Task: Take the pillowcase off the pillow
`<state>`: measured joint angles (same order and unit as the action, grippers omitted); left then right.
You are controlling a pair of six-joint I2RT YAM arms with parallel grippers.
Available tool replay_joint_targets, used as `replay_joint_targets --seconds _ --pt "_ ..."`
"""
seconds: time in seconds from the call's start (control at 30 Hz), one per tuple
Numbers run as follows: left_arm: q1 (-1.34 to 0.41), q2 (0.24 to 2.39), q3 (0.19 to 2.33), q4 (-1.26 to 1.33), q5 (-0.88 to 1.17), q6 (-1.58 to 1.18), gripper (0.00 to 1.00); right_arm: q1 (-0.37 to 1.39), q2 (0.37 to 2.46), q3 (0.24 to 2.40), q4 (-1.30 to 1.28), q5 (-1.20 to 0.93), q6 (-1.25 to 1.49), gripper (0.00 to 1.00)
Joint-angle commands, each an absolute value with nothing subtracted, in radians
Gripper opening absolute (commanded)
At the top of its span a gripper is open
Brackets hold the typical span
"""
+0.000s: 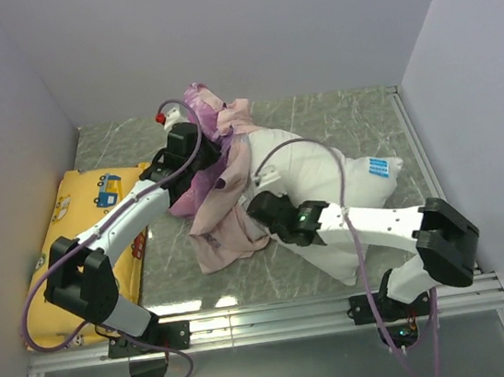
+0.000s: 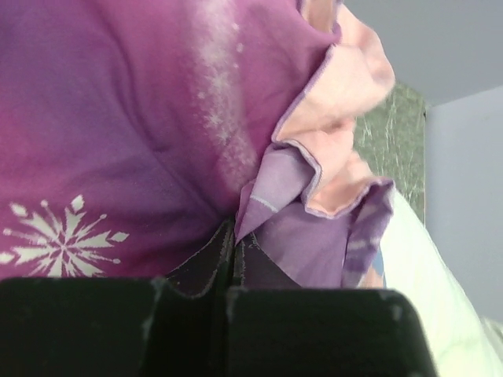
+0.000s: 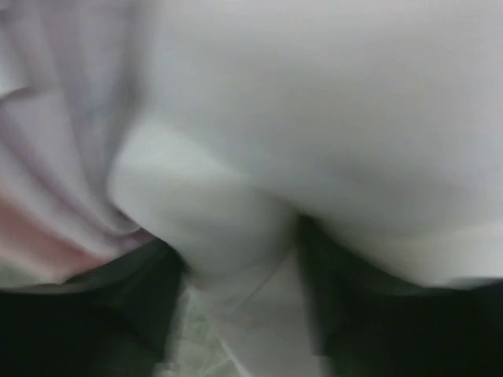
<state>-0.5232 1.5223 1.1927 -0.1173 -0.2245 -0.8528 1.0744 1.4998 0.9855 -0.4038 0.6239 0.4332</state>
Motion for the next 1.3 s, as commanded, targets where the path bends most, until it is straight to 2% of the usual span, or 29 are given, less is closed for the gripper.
replay_joint_targets --seconds 0.0,0.07,0.1,0.17,0.2,0.3,0.5,0.6,0.7,0.83,1.07,1.27 --pt "-0.538 1.493 1.245 -0.199 -0.146 -0.805 0.05 0.948 1.401 0.891 -0.315 0.549 0.471 0.29" --pt "-0.545 1.482 1.272 -0.198 -0.115 -0.786 0.12 0.904 1.364 0.894 -0.322 0.526 0.44 0.0" --pt "-0.549 1.479 1.282 -0.202 -0.104 -0.778 0.28 0.896 1.355 0.9 -0.328 0.523 0.433 0.0" --pt "-0.566 1.463 1.307 -0.23 -0.095 -0.752 0.47 0.874 1.312 0.911 -0.33 0.5 0.405 0.0" --pt "-0.574 1.453 1.321 -0.241 -0.107 -0.746 0.63 0.847 1.293 0.913 -0.325 0.458 0.4 0.0" --pt "-0.597 1.37 1.283 -0.264 -0.188 -0.741 0.78 0.778 1.218 0.897 -0.298 0.33 0.4 0.0" --pt "-0.598 1.071 1.054 -0.273 -0.347 -0.811 0.81 0.709 1.187 0.926 -0.331 0.281 0.387 0.0" --pt "-0.598 1.005 0.941 -0.272 -0.389 -0.865 0.81 0.692 1.178 0.937 -0.337 0.261 0.383 0.0" --pt "-0.586 0.989 0.855 -0.232 -0.381 -0.907 0.87 0.683 1.163 0.943 -0.337 0.235 0.388 0.0" --pt "-0.534 1.011 0.804 -0.175 -0.267 -0.959 0.89 0.68 1.157 0.954 -0.357 0.241 0.379 0.0" --pt "-0.462 1.019 0.73 -0.112 -0.198 -1.014 0.9 0.667 1.135 0.933 -0.359 0.23 0.379 0.0" --pt "-0.403 1.075 0.689 -0.011 -0.117 -1.035 0.86 0.66 1.12 0.95 -0.371 0.229 0.377 0.0"
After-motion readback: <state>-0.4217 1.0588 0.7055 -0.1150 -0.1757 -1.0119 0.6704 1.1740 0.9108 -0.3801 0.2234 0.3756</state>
